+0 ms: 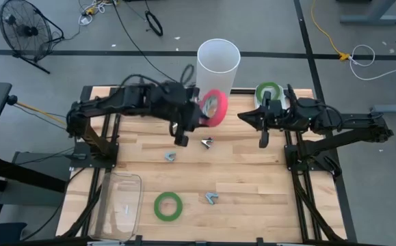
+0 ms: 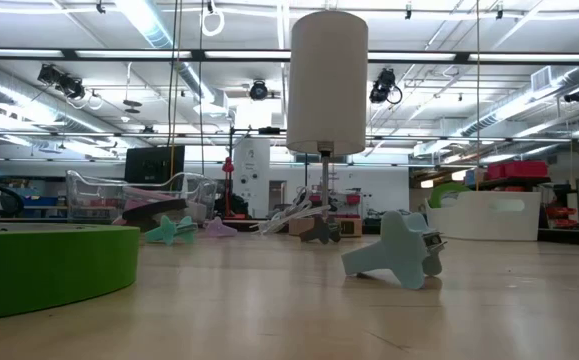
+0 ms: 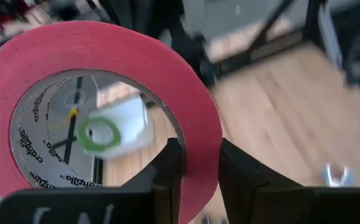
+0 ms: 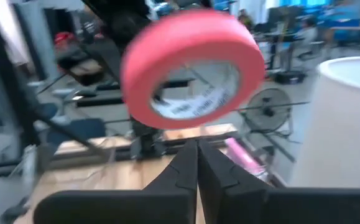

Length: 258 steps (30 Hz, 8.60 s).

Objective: Pick and place Stapler, Stapler remover, tape
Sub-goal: Put the pink tape into the white bin

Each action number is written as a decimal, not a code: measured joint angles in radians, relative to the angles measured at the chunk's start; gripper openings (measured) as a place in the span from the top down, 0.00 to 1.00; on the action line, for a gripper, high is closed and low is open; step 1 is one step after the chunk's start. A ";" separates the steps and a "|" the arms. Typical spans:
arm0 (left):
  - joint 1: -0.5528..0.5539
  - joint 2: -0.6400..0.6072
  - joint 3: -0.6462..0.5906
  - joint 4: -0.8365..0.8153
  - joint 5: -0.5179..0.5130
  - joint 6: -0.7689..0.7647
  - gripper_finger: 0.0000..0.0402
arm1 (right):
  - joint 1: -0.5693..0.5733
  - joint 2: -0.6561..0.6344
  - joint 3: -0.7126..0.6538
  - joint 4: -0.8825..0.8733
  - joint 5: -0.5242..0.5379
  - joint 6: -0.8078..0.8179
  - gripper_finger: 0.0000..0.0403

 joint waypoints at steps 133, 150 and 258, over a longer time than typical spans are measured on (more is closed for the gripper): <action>0.130 -0.059 0.059 0.209 0.279 -0.231 0.69 | -0.133 -0.011 0.000 -0.129 0.274 -0.026 0.80; 0.149 -0.058 0.059 0.166 0.220 -0.151 0.96 | -0.252 -0.010 0.000 -0.191 0.251 -0.111 0.80; 0.149 -0.057 0.058 0.171 0.194 -0.152 0.95 | -0.777 0.292 -0.470 -0.090 0.621 -0.792 0.52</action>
